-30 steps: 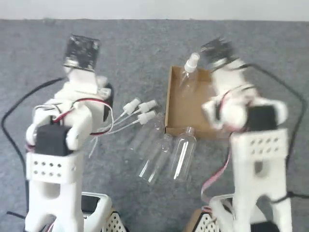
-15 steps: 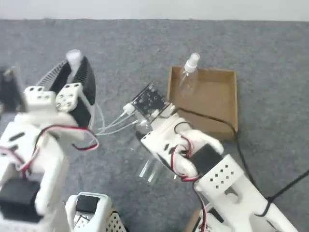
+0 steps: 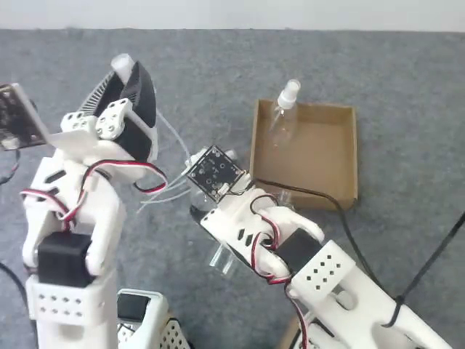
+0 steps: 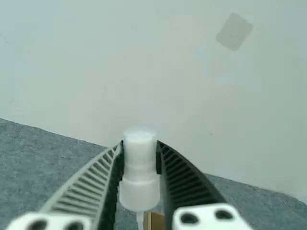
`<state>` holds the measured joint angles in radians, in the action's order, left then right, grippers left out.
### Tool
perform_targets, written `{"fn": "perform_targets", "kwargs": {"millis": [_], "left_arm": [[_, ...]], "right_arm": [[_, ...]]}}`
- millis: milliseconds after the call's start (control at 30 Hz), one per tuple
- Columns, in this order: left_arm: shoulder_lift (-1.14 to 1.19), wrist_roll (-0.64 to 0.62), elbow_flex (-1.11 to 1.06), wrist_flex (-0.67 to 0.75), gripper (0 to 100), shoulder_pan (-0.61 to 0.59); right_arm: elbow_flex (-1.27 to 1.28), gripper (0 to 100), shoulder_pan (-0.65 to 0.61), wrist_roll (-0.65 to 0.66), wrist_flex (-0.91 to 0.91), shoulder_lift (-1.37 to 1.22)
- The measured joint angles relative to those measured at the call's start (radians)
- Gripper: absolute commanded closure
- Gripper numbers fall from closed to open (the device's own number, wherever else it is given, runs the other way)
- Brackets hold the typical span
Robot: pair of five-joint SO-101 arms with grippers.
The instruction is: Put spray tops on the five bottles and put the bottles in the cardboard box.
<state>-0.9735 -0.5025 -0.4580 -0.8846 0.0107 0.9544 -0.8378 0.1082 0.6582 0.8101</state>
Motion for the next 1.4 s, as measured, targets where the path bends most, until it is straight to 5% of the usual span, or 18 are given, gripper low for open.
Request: {"fn": "perform_targets", "kwargs": {"millis": [567,733,1400], "left_arm": [[0.002,-0.006,-0.123,0.037,99,0.0],[0.002,-0.006,-0.123,-0.066,99,0.003],[0.002,0.235,-0.233,-0.209,99,0.138]], "right_arm": [[0.014,99.2,0.018,0.0,-0.048,0.0],[0.046,99.2,0.018,0.0,-0.048,0.0],[0.189,99.2,0.021,-0.144,-0.42,0.0]]}}
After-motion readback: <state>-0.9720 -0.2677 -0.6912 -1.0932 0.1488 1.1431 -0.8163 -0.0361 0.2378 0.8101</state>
